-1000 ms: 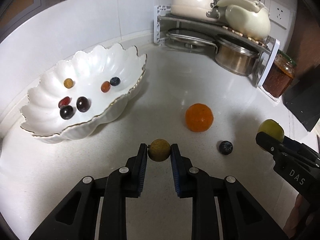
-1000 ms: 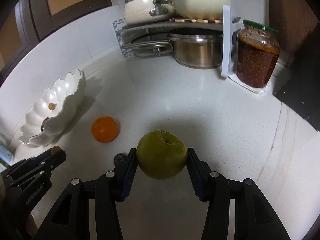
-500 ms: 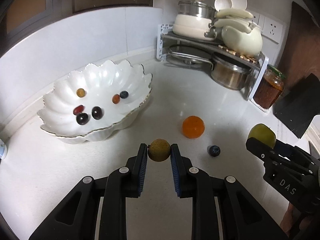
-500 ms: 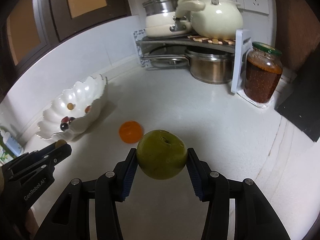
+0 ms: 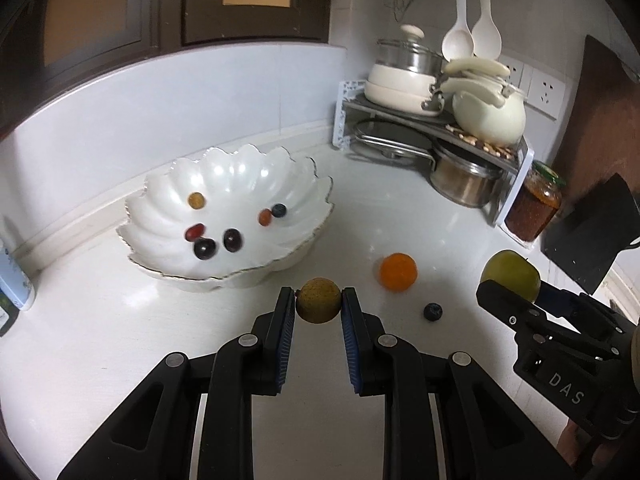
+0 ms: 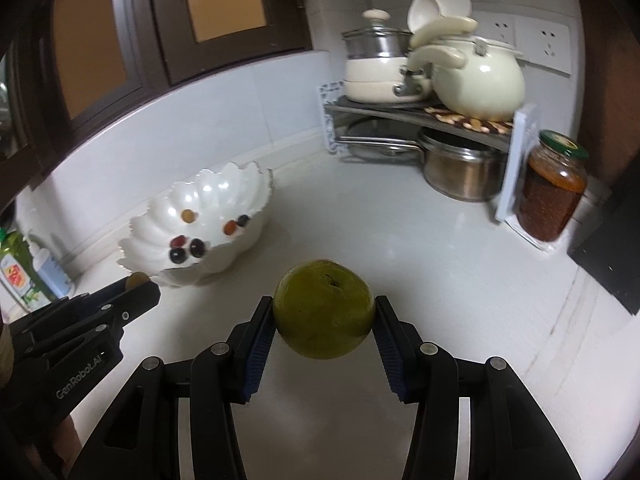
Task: Organize fruits
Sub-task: 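Carry the small yellow fruit and green apple in both grippers over the white bowl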
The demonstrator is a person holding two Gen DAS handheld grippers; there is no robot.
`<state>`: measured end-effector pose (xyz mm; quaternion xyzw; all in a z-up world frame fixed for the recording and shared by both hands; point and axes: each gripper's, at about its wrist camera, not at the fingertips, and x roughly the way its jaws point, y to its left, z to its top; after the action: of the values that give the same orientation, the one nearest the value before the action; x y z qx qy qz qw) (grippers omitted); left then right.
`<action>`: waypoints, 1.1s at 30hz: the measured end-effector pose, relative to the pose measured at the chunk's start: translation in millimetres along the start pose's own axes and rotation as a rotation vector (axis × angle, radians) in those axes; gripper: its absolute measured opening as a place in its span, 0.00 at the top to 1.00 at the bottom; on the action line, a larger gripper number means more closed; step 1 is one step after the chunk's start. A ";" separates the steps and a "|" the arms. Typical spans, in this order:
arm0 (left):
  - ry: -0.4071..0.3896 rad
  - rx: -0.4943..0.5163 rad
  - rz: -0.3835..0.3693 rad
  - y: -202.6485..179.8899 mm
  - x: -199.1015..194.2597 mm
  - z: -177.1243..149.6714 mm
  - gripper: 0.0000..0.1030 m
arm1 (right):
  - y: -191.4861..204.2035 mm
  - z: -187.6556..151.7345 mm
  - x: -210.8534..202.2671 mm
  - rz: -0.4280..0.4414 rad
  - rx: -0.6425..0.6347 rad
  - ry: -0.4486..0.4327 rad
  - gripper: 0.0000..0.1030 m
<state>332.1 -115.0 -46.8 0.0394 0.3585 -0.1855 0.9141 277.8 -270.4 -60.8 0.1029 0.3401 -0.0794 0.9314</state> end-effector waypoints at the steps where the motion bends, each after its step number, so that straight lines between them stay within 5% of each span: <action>1: -0.006 -0.003 0.004 2.7 -2.7 0.8 0.77 | 2.7 0.4 -0.6 0.006 -0.006 -0.003 0.51; 33: -0.119 -0.041 0.110 70.7 -45.7 24.5 0.77 | 101.5 36.8 9.7 0.140 -0.130 -0.074 0.51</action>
<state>343.0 -40.2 -2.4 0.0293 0.3045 -0.1296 0.9432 329.9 -182.2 -25.6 0.0625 0.3018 0.0042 0.9513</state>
